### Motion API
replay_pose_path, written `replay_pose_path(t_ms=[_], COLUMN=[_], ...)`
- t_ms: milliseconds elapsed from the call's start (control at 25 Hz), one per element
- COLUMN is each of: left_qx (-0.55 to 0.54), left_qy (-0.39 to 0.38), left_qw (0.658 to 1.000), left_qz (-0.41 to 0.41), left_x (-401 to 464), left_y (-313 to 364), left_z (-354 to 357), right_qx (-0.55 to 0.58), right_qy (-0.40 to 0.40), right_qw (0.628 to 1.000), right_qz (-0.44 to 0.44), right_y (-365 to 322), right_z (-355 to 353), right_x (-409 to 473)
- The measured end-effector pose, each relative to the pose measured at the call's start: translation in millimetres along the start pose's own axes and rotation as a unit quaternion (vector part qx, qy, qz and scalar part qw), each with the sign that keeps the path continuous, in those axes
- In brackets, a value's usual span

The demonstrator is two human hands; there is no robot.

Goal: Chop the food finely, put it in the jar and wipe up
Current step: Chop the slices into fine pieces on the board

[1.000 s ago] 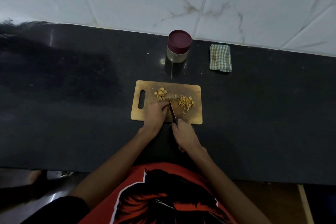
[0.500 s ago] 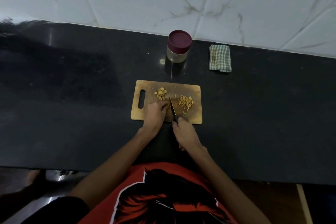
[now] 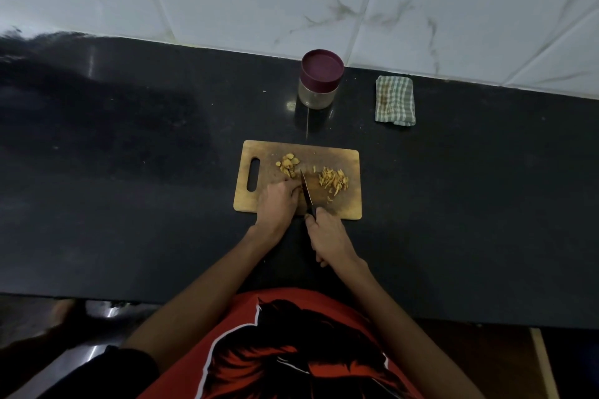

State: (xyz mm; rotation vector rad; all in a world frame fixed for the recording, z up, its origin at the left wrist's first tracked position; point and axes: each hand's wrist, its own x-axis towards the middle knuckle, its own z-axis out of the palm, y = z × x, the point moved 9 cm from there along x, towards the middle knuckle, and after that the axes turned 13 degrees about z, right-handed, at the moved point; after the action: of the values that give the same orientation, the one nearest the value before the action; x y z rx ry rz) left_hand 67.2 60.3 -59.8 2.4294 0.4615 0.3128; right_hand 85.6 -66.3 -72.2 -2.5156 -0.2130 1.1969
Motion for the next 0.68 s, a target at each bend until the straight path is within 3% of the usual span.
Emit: replay_pose_path(t_ms=[280,680], left_qx=[0.035,0.053], left_qy=[-0.007,-0.018], left_qw=[0.999,0.998], left_qz=[0.004,-0.002], left_x=[2,1], left_y=[2,-3], left_z=[-2,3], right_qx=[0.012,-0.078], right_qy=[-0.014,0.007], right_qw=[1.0,0.997], right_qz=[0.005,0.006], right_y=[0,8], right_z=[3,17], right_x=[3,-4])
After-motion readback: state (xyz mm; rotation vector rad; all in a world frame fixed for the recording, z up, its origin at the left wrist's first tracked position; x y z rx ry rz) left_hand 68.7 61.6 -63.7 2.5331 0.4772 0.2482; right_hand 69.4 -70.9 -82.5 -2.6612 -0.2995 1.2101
